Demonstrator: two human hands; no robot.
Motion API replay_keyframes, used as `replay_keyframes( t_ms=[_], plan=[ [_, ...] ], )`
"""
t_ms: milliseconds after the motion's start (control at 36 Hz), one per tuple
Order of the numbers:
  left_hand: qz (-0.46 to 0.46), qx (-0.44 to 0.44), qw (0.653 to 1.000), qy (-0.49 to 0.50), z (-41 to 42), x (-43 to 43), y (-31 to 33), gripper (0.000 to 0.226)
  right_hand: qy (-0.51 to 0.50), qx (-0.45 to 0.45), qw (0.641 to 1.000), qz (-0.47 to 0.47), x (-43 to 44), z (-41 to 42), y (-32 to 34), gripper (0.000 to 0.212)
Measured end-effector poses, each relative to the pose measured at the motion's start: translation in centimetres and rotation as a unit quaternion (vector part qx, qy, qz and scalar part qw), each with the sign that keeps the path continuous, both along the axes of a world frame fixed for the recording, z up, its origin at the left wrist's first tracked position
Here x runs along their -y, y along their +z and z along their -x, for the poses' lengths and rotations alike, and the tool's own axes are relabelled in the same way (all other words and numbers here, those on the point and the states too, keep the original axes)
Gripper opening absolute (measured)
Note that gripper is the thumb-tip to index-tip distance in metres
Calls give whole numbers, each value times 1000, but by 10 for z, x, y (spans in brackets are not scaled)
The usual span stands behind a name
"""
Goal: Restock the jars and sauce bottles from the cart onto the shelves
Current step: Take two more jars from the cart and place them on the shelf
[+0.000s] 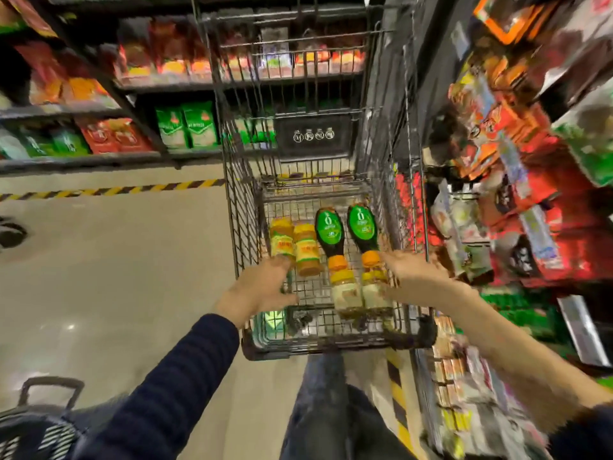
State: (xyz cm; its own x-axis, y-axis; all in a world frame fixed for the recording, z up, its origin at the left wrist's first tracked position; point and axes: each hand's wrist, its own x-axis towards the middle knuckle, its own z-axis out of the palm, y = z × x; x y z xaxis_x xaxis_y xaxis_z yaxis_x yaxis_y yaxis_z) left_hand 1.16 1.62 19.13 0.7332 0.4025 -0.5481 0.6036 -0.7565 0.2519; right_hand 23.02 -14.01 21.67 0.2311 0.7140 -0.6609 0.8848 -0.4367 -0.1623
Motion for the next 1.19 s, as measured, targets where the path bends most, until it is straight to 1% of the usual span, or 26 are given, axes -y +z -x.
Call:
replay_keyframes(
  t_ms=[83,167,222,278,361,417,500,556,583,611,639,667,694,722,778,806,861,972,1000,1028,1083,1111,1167,1194],
  plan=[
    [39,-24,999,4,-14,-3,-32,76,4,-5,1000,28,-5,-9,-24,71],
    [70,-75,994,26,-28,2,-63,79,-7,-23,999,36,-10,-18,-54,61],
    [104,-94,989,47,-39,10,-82,76,-25,-41,997,60,-15,-23,-64,55],
    [138,-107,981,82,-48,16,-103,71,-44,-60,994,76,-17,-25,-77,58],
    [193,-95,964,153,-57,28,-132,78,-54,-101,991,70,-9,-29,-106,67],
    [224,-71,953,194,-64,37,-148,82,-85,-125,987,51,-4,-31,-124,64],
    [257,-72,929,257,-75,50,-171,83,-92,-117,987,56,-5,-33,-134,64],
    [274,-68,914,292,-83,57,-187,83,-106,-118,986,59,-6,-35,-143,71],
    [280,-63,908,305,-86,61,-195,91,-112,-120,985,61,-6,-36,-148,78],
    [283,-66,903,317,-90,65,-209,104,-118,-123,984,60,-6,-37,-152,84],
    [277,-72,901,326,-93,70,-221,120,-123,-120,983,65,-5,-38,-156,88],
    [267,-80,901,334,-96,74,-232,130,-127,-117,983,64,-5,-37,-158,89],
    [262,-92,899,340,-99,78,-237,132,-129,-113,983,66,-5,-38,-161,88],
    [262,-91,894,351,-104,81,-234,123,-132,-110,983,63,-5,-37,-164,86],
    [270,-73,879,386,-109,85,-229,98,-141,-110,981,69,-5,-35,-172,84],
    [277,-62,869,405,-110,86,-232,92,-144,-107,981,78,-5,-34,-177,85],
    [297,-45,846,440,-110,86,-238,94,-148,-93,980,96,-6,-32,-184,86],
    [325,-28,828,457,-104,82,-249,101,-166,-80,978,95,-10,-32,-187,84],
    [335,-22,823,458,-102,81,-251,99,-168,-80,978,95,-10,-32,-187,84],
    [351,-13,816,460,-99,80,-257,87,-169,-82,977,98,-10,-32,-186,84],
    [386,7,802,455,-95,76,-253,49,-170,-80,976,107,-9,-32,-187,86],
    [406,10,794,453,-92,74,-248,41,-172,-76,976,109,-8,-32,-189,88],
    [424,15,787,447,-87,67,-237,40,-181,-75,975,107,-7,-32,-193,87],
    [424,20,790,443,-82,63,-231,44,-188,-78,973,106,-7,-31,-195,84]
  ],
)
